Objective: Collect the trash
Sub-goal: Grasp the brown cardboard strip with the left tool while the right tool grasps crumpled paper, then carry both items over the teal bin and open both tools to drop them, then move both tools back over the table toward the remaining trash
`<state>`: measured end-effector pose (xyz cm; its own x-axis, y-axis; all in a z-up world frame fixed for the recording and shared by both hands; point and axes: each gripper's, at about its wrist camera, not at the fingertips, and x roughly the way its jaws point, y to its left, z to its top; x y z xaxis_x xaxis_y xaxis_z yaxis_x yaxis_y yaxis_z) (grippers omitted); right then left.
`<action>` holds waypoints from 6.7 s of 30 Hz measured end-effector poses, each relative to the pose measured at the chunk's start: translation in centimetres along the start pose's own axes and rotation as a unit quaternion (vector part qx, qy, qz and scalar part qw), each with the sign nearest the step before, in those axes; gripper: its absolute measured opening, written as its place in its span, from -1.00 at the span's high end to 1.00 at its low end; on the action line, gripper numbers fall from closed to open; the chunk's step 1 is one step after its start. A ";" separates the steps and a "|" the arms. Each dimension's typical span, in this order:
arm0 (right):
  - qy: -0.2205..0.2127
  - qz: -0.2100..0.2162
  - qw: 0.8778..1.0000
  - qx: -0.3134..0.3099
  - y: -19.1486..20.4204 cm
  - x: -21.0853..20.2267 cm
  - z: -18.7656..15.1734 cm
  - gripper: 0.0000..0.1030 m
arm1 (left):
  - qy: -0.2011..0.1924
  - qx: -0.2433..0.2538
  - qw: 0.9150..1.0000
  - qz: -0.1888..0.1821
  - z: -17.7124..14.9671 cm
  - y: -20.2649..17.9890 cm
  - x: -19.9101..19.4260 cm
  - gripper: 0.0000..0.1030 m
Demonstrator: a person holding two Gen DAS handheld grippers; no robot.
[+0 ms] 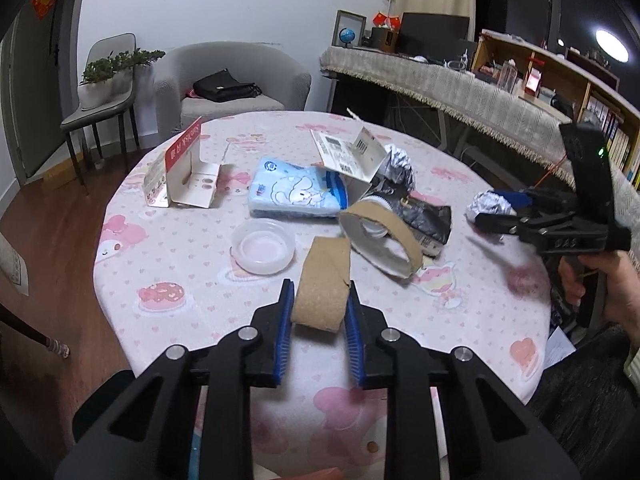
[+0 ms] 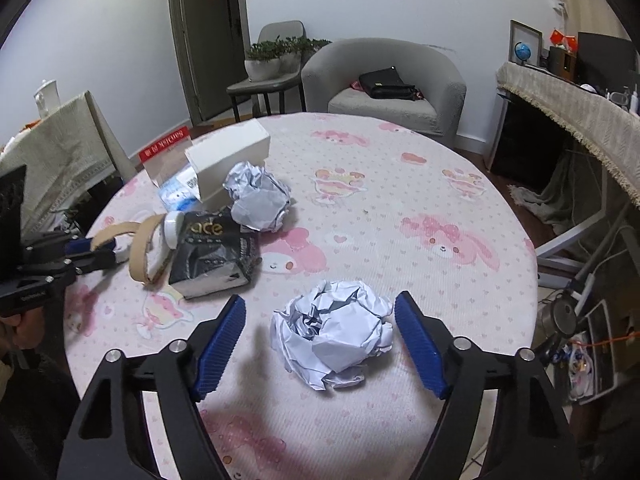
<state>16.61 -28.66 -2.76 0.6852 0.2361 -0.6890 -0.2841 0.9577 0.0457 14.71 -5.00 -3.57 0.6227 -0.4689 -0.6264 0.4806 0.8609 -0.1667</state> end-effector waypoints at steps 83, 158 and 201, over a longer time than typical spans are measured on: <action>0.080 0.196 0.972 -0.104 35.9 12.2 4.1 0.00 | 0.179 -0.265 0.928 0.190 -17.6 22.1 -4.4 0.51; 0.128 0.180 0.953 -0.208 40.6 13.7 -0.5 -0.38 | -0.105 -0.228 0.940 0.230 -5.5 19.6 -23.0 -0.74; -0.032 0.054 0.996 -0.063 14.0 -0.6 4.1 -0.27 | -0.059 -0.098 0.986 0.121 2.5 5.8 -5.7 -0.78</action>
<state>14.93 -14.74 1.25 0.6868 0.3501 -0.6369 -0.4371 0.8991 0.0229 15.53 2.20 0.95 0.7779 -0.2544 -0.5746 0.1879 0.9667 -0.1736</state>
